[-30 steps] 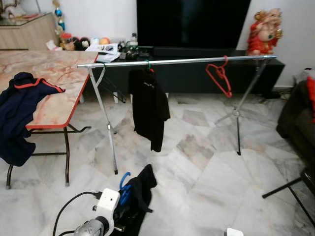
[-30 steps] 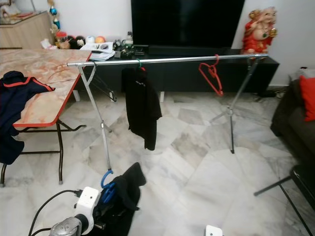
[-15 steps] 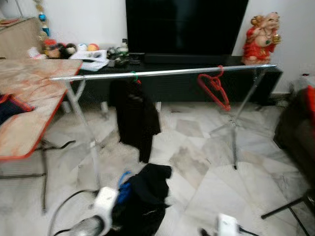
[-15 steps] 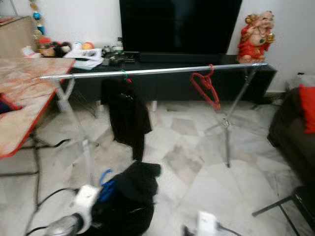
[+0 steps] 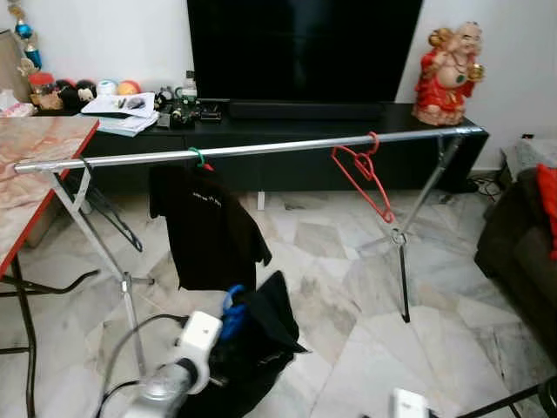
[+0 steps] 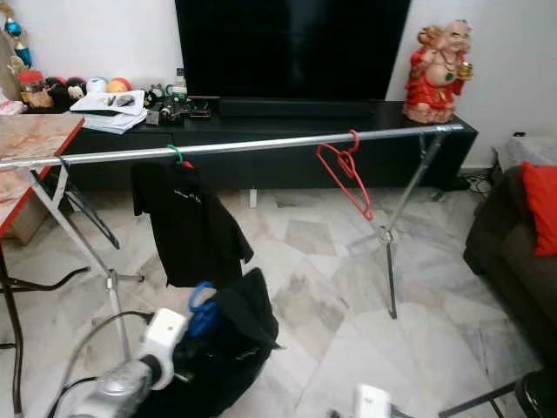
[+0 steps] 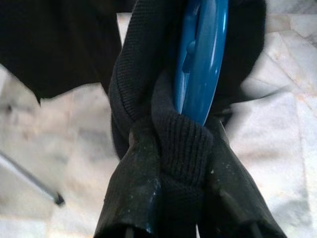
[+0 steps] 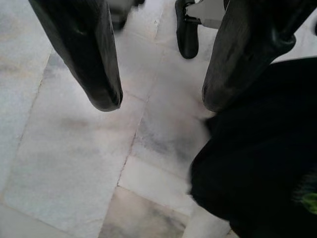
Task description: Hang hanger
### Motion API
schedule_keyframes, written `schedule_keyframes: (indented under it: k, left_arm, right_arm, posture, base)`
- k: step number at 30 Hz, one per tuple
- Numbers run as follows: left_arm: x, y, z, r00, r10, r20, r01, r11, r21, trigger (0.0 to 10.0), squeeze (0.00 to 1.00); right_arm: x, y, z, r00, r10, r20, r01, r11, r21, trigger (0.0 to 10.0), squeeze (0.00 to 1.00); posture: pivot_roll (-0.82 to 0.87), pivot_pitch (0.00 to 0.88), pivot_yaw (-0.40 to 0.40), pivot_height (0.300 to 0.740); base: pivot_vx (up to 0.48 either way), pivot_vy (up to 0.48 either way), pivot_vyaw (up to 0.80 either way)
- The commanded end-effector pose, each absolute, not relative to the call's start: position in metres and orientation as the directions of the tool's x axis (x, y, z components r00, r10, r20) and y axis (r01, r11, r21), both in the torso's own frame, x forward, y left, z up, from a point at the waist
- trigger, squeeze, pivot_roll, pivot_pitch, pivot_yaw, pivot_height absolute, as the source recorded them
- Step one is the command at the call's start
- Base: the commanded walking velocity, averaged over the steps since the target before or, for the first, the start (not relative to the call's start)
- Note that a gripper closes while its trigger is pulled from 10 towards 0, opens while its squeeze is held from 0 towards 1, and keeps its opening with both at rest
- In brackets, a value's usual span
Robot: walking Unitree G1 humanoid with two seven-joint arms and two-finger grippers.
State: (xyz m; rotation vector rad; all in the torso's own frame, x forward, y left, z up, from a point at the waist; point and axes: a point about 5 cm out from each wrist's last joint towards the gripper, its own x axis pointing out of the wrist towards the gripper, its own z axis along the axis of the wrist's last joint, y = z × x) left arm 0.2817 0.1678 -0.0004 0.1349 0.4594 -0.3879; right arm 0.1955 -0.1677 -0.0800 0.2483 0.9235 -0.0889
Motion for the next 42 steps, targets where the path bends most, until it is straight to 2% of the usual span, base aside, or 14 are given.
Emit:
schedule_keyframes:
  k: [1, 7, 11, 19, 23, 24, 26, 35, 42]
  left_arm:
    - [0.288, 0.154, 0.006, 0.821, -0.382, -0.425, 0.433, 0.901, 0.027, 10.0, 0.00]
    - [0.285, 0.147, 0.005, 0.788, -0.438, -0.433, 0.486, 0.874, 0.000, 10.0, 0.00]
    - [0.282, 0.143, 0.007, 0.729, -0.522, -0.444, 0.588, 0.808, 0.015, 10.0, 0.00]
    - [0.284, 0.144, 0.012, 0.725, -0.535, -0.435, 0.609, 0.792, 0.040, 10.0, 0.00]
    - [0.287, 0.142, 0.016, 0.702, -0.558, -0.442, 0.644, 0.763, 0.058, 10.0, 0.00]
    - [0.287, 0.141, 0.016, 0.671, -0.577, -0.466, 0.681, 0.728, 0.078, 10.0, 0.00]
    - [0.288, 0.140, 0.016, 0.658, -0.582, -0.477, 0.695, 0.714, 0.087, 10.0, 0.00]
    - [0.299, 0.142, 0.031, 0.684, -0.590, -0.429, 0.683, 0.725, 0.090, 10.0, 0.00]
    - [0.326, 0.134, 0.072, 0.748, -0.592, -0.299, 0.648, 0.749, 0.138, 10.0, 0.00]
  right_arm:
    - [0.191, -0.180, -0.081, 0.591, -0.003, -0.807, 0.202, 0.969, 0.144, 10.0, 0.00]
    - [0.191, -0.180, -0.081, 0.589, -0.003, -0.808, 0.199, 0.970, 0.141, 10.0, 0.00]
    - [0.189, -0.180, -0.082, 0.582, -0.003, -0.813, 0.198, 0.971, 0.138, 10.0, 0.00]
    - [0.187, -0.179, -0.083, 0.575, 0.000, -0.818, 0.194, 0.971, 0.136, 10.0, 0.00]
    - [0.186, -0.179, -0.084, 0.570, 0.005, -0.822, 0.181, 0.975, 0.131, 10.0, 0.00]
    - [0.185, -0.181, -0.085, 0.567, 0.002, -0.824, 0.184, 0.974, 0.129, 10.0, 0.00]
    - [0.183, -0.184, -0.085, 0.565, -0.001, -0.825, 0.187, 0.974, 0.126, 10.0, 0.00]
    - [0.181, -0.194, -0.085, 0.558, -0.013, -0.830, 0.194, 0.974, 0.115, 10.0, 0.00]
    - [0.185, -0.192, -0.083, 0.562, -0.008, -0.827, 0.179, 0.977, 0.112, 10.0, 0.00]
  posture:
    - [0.13, 0.000, -0.003, 0.740]
    - [0.13, 0.000, -0.004, 0.740]
    - [0.13, 0.000, -0.004, 0.740]
    - [0.13, 0.000, -0.003, 0.740]
    - [0.13, 0.000, -0.002, 0.740]
    - [0.13, 0.000, -0.003, 0.740]
    - [0.13, 0.000, -0.003, 0.740]
    - [0.13, 0.000, -0.007, 0.740]
    - [0.13, 0.000, -0.019, 0.740]
  base:
    - [0.480, 0.000, 0.00]
    - [0.480, 0.000, 0.00]
    - [0.480, 0.000, 0.00]
    - [0.480, 0.000, 0.00]
    - [0.480, 0.000, 0.00]
    - [0.000, 0.000, 0.00]
    - [0.000, 0.000, 0.00]
    - [0.000, 0.000, 0.00]
    - [0.000, 0.000, 0.00]
